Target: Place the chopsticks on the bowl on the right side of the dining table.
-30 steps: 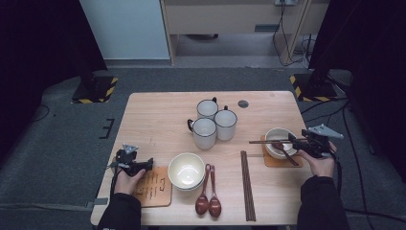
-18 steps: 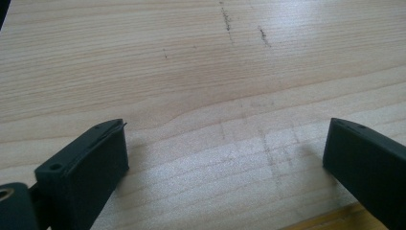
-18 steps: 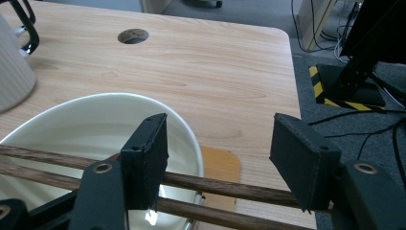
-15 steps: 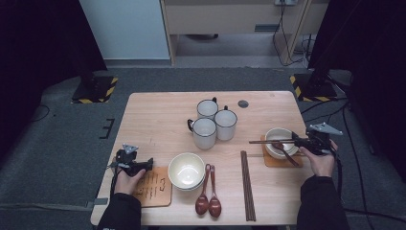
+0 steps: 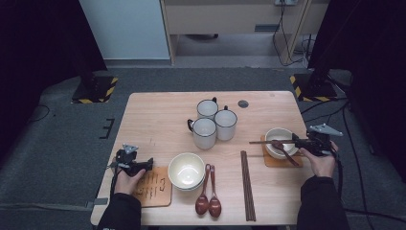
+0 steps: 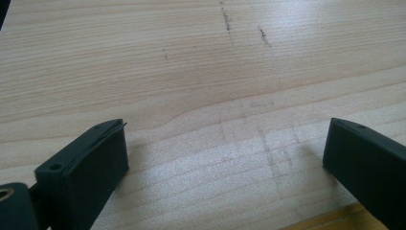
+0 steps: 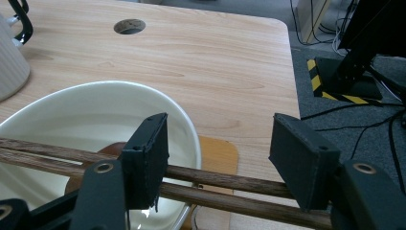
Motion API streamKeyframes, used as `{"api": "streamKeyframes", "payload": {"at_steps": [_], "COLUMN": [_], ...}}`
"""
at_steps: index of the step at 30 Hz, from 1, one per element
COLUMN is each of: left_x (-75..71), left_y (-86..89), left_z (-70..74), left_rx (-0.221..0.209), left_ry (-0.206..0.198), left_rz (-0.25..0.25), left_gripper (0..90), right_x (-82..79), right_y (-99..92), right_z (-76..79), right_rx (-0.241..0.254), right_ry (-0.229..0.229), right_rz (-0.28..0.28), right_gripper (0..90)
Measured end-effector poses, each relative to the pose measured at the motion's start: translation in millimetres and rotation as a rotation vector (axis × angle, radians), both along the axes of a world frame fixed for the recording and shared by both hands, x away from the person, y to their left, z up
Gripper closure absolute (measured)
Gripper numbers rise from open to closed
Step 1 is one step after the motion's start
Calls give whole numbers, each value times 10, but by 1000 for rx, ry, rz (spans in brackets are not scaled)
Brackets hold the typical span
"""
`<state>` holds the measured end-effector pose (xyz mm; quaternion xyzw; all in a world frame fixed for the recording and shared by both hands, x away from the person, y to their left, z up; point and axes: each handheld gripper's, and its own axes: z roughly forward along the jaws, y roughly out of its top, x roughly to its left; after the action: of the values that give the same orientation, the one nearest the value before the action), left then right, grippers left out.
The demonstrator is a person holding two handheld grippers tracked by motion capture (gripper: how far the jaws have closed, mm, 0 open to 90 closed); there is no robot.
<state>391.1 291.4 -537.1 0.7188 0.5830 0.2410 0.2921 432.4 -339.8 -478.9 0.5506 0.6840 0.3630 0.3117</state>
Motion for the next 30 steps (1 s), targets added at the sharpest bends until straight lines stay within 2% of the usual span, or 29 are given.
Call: {"api": "streamKeyframes", "payload": {"at_steps": [19, 30], "left_x": [0, 0], "left_y": [0, 0], "left_z": [0, 0], "left_rx": [0, 0], "left_ry": [0, 0], "left_rz": [0, 0], "left_gripper": [6, 5], "right_x": [-29, -85], "right_y": [25, 82], "right_z": [6, 61], "right_rx": [-5, 5], "right_ry": [-3, -23], "right_rz": [12, 66], "right_gripper": [374, 349]}}
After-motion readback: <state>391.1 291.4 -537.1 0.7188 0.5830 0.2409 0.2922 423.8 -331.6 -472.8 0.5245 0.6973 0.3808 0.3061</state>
